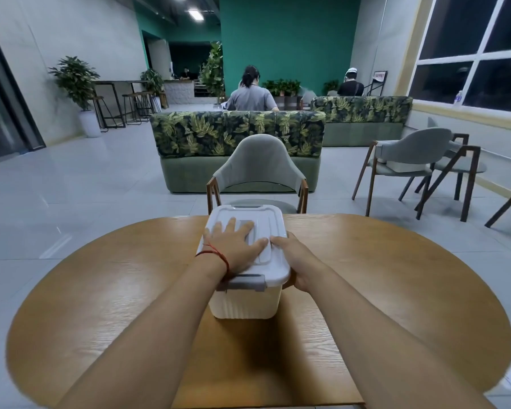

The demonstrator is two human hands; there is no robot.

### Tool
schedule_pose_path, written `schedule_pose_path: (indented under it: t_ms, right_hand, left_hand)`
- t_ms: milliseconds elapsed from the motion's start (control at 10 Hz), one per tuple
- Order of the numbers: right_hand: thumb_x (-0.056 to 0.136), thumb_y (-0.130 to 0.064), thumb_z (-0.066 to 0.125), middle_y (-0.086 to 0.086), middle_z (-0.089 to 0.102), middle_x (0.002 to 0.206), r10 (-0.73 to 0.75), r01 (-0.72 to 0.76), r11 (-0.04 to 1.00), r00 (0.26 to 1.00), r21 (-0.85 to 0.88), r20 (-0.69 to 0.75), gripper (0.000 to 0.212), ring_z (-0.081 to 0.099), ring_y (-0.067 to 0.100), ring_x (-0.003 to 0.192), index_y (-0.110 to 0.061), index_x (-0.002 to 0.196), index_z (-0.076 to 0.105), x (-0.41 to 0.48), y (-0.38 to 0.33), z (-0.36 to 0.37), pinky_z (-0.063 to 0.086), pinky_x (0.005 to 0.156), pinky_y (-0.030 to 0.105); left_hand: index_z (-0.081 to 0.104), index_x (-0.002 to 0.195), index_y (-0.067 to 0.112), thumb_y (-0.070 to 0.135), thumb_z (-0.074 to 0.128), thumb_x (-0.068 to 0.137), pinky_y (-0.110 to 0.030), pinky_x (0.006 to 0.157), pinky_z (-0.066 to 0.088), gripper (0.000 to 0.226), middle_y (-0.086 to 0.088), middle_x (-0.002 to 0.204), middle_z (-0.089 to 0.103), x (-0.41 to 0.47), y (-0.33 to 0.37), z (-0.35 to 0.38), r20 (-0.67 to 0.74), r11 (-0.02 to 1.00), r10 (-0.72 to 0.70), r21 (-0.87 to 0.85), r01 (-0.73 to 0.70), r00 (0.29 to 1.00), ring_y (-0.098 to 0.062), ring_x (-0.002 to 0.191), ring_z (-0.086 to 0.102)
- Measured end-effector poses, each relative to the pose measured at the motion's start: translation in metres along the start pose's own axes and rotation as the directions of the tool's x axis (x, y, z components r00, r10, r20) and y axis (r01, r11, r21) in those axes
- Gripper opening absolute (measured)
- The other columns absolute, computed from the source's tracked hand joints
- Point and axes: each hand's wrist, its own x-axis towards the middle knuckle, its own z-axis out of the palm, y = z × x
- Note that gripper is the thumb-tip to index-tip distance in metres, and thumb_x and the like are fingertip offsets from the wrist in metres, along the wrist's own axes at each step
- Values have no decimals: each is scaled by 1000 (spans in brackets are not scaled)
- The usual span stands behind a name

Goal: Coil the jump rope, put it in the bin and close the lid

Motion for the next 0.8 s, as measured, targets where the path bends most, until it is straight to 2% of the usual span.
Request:
schedule_pose_path:
  t_ms: [100,200,300,400,500,600,700,800]
  right_hand:
    - [112,-32,57,7,77,129,-10,10,1000,1000,-15,19,39,78,30,109,-31,151,51,12,5,42,69,73,41]
    - [108,-37,60,5,77,129,0,1,1000,999,-19,49,49,78,32,114,-35,155,47,24,10,91,66,97,56]
    - [106,-40,59,3,76,127,21,-19,999,995,-27,99,48,76,33,114,-39,153,46,31,10,136,63,101,60]
    - [110,-37,56,0,76,123,34,-33,999,990,-12,134,42,76,30,110,-41,151,47,30,9,175,63,99,55]
    - [111,-35,56,1,74,120,29,-31,999,989,13,142,45,75,28,106,-40,154,44,32,8,201,65,90,49]
    - [109,-38,58,4,74,125,40,-37,999,989,-26,142,50,74,32,112,-40,156,43,35,9,209,62,100,58]
    - [111,-50,54,2,64,153,44,-9,986,978,-169,203,57,63,34,134,-39,165,38,23,0,193,55,106,58]
    - [111,-59,50,-1,34,179,-55,86,964,990,-253,127,72,35,34,162,-39,174,23,9,-8,154,32,126,58]
  left_hand:
    - [22,168,48,85,23,95,-65,130,11,82,-1,183,16,0,-45,-5,6,1000,-24,-4,24,1000,-36,166,17]
    - [22,168,50,89,21,91,-64,130,13,86,0,183,16,-2,-95,-11,4,999,-49,-5,49,999,-34,166,20]
    - [21,168,51,90,19,90,-63,131,14,88,2,183,15,-7,-141,-17,5,996,-88,-10,88,996,-33,166,20]
    - [21,169,49,83,27,98,-60,132,15,78,3,183,16,-16,-178,-27,23,994,-113,-6,113,993,-31,166,20]
    - [20,170,47,78,29,103,-57,133,15,74,3,183,15,-22,-200,-36,39,994,-110,4,110,993,-31,167,19]
    - [21,170,46,77,29,103,-57,133,15,74,3,183,16,-21,-205,-37,31,995,-96,21,95,995,-31,167,19]
    - [20,170,46,77,29,103,-59,131,18,74,3,183,16,-21,-207,-39,35,994,-106,23,105,994,-32,166,21]
    - [20,169,49,79,28,95,-60,131,16,80,5,183,14,-24,-197,-47,49,990,-140,13,139,989,-31,166,19]
